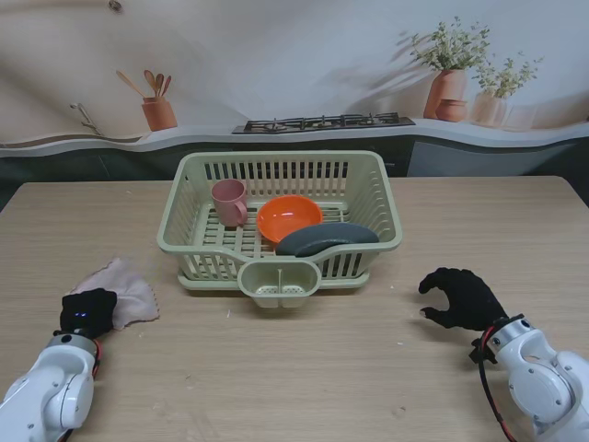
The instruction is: Clear dishes and wipe the table
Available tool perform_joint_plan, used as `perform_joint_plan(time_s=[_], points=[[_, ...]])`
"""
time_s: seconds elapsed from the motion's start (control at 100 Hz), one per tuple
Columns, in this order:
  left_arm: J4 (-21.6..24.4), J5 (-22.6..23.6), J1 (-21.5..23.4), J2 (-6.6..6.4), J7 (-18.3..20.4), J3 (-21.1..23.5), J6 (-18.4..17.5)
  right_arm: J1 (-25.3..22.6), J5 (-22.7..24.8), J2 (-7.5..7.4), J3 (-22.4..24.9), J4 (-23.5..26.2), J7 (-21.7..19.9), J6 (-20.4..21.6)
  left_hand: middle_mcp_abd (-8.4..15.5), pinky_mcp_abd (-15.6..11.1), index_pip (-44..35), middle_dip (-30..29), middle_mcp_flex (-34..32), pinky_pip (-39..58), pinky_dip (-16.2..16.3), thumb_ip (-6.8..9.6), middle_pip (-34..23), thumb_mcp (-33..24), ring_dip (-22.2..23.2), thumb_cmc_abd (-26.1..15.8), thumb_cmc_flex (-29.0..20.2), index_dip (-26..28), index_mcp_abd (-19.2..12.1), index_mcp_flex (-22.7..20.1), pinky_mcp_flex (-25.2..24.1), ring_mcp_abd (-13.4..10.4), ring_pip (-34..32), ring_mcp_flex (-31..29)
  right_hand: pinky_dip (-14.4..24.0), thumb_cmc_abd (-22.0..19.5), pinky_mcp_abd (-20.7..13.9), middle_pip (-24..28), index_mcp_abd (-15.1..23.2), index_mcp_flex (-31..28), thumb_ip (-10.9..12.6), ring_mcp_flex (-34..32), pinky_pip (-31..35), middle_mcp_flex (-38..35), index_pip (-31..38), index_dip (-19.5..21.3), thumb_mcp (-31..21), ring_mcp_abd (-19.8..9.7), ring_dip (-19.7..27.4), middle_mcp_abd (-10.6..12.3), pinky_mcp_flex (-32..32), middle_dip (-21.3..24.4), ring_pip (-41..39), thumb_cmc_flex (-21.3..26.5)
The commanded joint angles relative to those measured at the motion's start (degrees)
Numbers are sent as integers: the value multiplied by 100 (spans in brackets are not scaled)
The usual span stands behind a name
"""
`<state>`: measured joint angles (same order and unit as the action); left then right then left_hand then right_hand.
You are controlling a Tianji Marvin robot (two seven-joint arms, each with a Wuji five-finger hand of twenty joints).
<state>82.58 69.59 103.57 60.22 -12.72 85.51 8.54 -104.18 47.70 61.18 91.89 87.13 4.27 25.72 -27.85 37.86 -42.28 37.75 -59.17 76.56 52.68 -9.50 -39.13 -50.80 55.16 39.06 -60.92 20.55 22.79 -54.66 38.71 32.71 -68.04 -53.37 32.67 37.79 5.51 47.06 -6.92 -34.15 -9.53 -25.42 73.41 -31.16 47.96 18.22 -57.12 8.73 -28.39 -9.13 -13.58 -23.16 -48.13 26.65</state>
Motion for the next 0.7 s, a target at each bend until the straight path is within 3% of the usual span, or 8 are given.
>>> perform_joint_plan(time_s=[0.0, 0.17, 0.31, 0.69], points=[[3, -25, 232, -5, -27, 48, -21, -36, 15, 12, -19, 7, -76, -26, -47, 213, -683, -1, -248, 156, 80, 104, -12, -291, -1, -2, -326, 208, -863, -655, -63, 322, 70, -114, 21, 153, 41, -53, -25, -22, 112, -11, -24, -68, -36, 32, -72, 73, 9, -22, 63, 15, 24, 84], [124, 160, 589, -7, -146, 280, -54, -33, 5, 7, -43, 16, -121, -72, 32, 213, -649, 10, -337, 110, 62, 111, 85, -300, -8, 43, -294, 227, -943, -751, -90, 328, 95, -121, 23, 151, 41, -48, -23, -22, 112, -3, -23, -70, -37, 31, -70, 74, 9, -24, 67, 13, 24, 84], [51, 152, 607, -8, -244, 305, -100, -16, 9, 4, -56, 4, -129, -61, 47, 213, -595, 50, -326, 60, 41, 109, 137, -310, -17, 43, -290, 258, -959, -768, -160, 321, 131, -108, 24, 156, 40, -47, -21, -21, 111, -17, -22, -73, -33, 32, -69, 72, 8, -19, 64, 13, 19, 79], [-555, 63, -286, -97, 21, -39, -273, 4, 39, -4, -63, 4, -148, -60, 49, 213, -481, 97, -343, 84, 37, 101, 196, -316, -9, 52, -256, 300, -950, -801, -145, 320, 140, -110, 26, 147, 41, -46, -21, -17, 111, -13, -23, -73, -33, 30, -67, 73, 8, -21, 66, 13, 21, 75]])
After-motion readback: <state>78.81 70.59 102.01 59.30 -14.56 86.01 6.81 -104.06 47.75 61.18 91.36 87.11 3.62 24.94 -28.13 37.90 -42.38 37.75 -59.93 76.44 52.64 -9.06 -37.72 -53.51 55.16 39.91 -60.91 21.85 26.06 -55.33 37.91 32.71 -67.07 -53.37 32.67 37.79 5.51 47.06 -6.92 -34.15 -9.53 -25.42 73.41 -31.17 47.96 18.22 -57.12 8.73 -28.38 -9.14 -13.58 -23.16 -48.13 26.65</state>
